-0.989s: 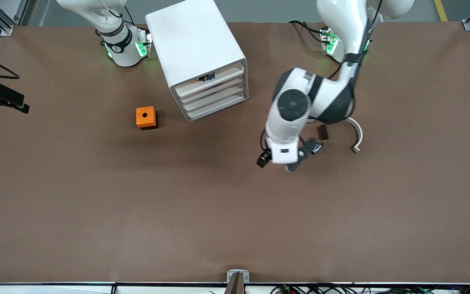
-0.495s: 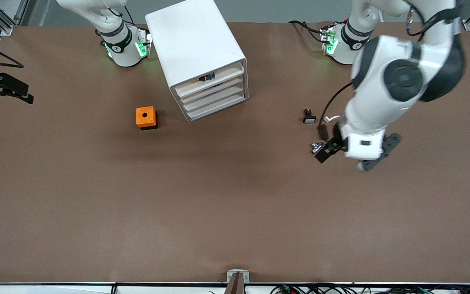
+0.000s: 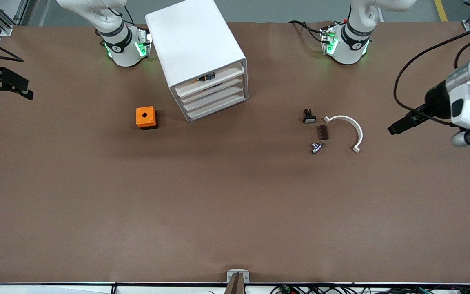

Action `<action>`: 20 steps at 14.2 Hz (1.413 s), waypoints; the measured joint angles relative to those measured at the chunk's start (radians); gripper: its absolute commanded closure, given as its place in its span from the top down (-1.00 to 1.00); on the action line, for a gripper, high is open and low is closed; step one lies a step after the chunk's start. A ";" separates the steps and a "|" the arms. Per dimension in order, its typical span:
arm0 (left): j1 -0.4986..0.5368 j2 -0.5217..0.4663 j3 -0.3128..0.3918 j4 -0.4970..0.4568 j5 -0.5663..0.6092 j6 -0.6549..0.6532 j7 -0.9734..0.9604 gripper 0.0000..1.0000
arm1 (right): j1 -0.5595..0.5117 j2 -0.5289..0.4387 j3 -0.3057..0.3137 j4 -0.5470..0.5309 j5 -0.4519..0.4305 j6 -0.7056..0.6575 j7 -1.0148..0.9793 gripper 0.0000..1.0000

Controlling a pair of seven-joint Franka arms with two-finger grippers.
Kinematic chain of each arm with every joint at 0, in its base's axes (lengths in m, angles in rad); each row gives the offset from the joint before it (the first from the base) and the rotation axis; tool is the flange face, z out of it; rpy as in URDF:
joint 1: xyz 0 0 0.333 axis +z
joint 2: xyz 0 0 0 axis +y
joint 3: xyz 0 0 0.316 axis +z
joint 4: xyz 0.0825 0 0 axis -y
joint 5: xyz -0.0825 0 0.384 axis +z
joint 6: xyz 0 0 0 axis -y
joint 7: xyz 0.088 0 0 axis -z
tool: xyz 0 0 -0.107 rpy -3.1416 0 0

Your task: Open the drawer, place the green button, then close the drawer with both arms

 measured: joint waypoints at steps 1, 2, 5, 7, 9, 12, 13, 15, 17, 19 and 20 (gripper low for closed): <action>0.061 -0.019 -0.062 -0.012 0.032 -0.003 0.045 1.00 | 0.000 -0.010 0.000 -0.015 0.000 0.002 0.000 1.00; 0.121 -0.037 -0.120 -0.026 0.048 -0.003 0.086 1.00 | 0.000 -0.020 0.000 -0.029 0.000 0.004 0.000 1.00; 0.278 -0.089 -0.248 -0.072 0.057 -0.006 0.201 1.00 | 0.000 -0.043 0.000 -0.050 0.000 0.004 0.000 1.00; 0.353 -0.128 -0.312 -0.111 0.057 -0.008 0.226 1.00 | 0.000 -0.051 0.000 -0.051 0.000 0.004 0.000 1.00; 0.377 -0.171 -0.344 -0.151 0.057 -0.009 0.238 1.00 | 0.000 -0.054 0.000 -0.052 0.000 0.004 0.000 1.00; 0.377 -0.225 -0.350 -0.202 0.060 -0.009 0.274 1.00 | 0.000 -0.056 0.000 -0.052 0.000 0.002 0.000 1.00; 0.375 -0.236 -0.350 -0.213 0.067 -0.009 0.279 1.00 | 0.000 -0.056 0.000 -0.052 0.000 -0.001 0.000 1.00; 0.361 -0.246 -0.350 -0.223 0.100 -0.004 0.286 1.00 | 0.000 -0.057 0.000 -0.052 0.000 -0.003 0.000 1.00; 0.350 -0.247 -0.352 -0.224 0.112 0.008 0.286 1.00 | 0.000 -0.057 0.000 -0.052 0.000 -0.003 0.000 1.00; 0.350 -0.247 -0.352 -0.224 0.112 0.017 0.286 1.00 | 0.000 -0.059 0.000 -0.052 0.000 -0.003 0.000 1.00; 0.351 -0.247 -0.352 -0.224 0.112 0.020 0.286 1.00 | 0.000 -0.060 -0.001 -0.052 0.000 -0.003 0.000 1.00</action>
